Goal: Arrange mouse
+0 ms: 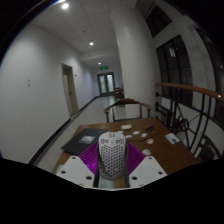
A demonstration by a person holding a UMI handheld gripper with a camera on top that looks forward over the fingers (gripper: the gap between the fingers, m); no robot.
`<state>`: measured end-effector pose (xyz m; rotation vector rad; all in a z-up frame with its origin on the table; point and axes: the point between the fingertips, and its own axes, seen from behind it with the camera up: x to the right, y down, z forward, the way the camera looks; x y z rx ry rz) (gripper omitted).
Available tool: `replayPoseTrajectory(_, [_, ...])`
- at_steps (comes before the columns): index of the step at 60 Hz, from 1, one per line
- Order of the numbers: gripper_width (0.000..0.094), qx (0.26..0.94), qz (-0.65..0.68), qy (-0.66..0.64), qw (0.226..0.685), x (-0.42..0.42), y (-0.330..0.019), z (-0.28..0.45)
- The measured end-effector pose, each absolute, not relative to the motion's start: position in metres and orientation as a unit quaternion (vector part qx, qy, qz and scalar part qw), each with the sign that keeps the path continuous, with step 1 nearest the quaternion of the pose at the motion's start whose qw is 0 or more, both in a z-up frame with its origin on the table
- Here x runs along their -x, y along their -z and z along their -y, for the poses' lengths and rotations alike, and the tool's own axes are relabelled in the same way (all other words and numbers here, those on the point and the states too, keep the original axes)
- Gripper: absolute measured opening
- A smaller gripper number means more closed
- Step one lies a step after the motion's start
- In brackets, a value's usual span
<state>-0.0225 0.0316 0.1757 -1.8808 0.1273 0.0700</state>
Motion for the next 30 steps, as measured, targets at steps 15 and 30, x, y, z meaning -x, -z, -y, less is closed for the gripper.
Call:
replayPoseTrajectory(15, [0.0339,0.870,0.005,-0.033,0.493,0.172,-0.038,-0.019])
replayPoseTrajectory(30, [0.0433,0.890,0.031,-0.011,0.455,0.188,0.013,-0.010])
